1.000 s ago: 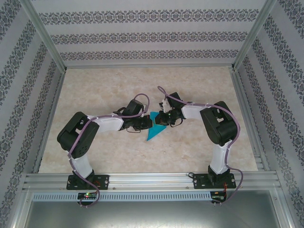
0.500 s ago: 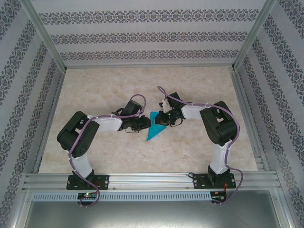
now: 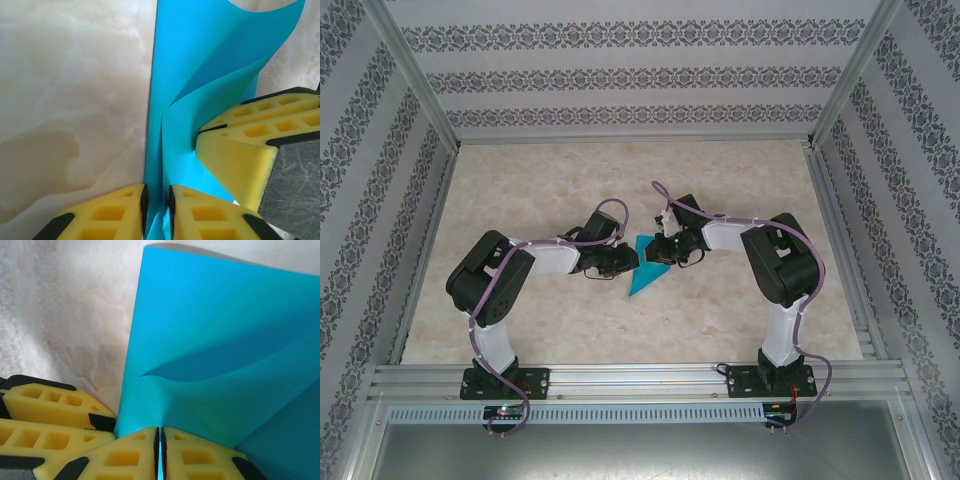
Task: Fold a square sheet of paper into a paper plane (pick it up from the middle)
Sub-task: Fourth fold the wing at the center of the table.
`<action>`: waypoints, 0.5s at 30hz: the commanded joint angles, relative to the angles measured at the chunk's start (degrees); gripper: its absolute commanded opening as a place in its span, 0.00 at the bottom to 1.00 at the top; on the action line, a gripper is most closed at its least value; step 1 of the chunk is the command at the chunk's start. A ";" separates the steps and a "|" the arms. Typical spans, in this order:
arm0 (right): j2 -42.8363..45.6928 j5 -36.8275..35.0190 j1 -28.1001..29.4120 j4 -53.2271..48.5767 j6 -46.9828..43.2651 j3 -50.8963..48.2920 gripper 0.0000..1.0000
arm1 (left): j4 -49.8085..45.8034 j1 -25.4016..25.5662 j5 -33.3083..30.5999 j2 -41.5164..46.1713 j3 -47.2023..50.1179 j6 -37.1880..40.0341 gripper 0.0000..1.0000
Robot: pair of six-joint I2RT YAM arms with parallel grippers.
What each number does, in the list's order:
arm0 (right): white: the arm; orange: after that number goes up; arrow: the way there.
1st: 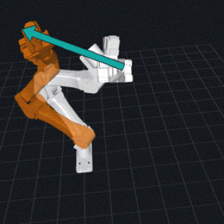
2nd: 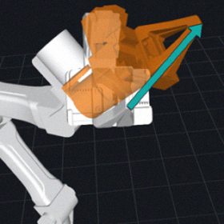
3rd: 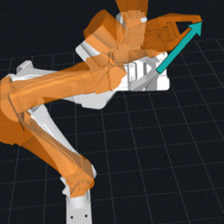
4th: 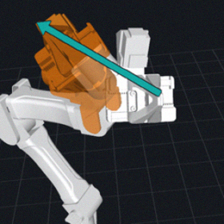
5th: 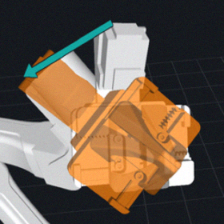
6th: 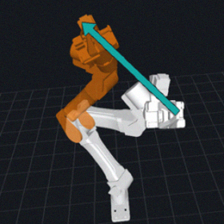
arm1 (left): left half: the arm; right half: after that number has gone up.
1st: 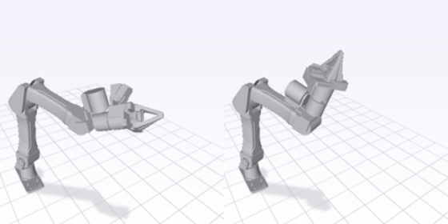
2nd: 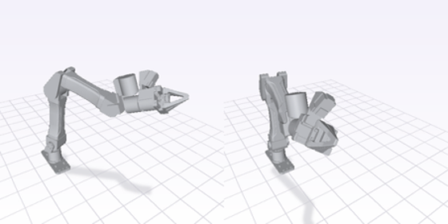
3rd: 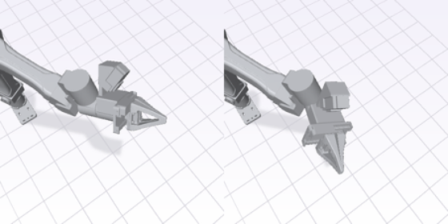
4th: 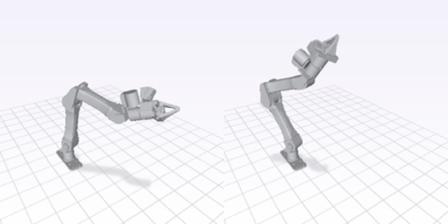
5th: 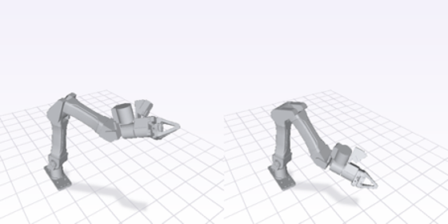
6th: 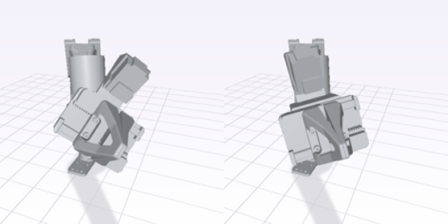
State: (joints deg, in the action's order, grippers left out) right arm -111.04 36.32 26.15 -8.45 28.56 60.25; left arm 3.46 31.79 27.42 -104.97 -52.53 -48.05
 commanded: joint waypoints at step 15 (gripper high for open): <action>0.79 -0.02 1.09 0.71 1.32 -0.64 0.18 | 3.10 -0.32 0.68 2.40 -0.17 1.25 0.28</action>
State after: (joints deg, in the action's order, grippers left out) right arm -110.89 36.53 26.52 -7.81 29.43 60.25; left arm 4.80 31.79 26.65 -101.58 -52.31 -47.70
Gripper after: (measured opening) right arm 0.181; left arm 0.284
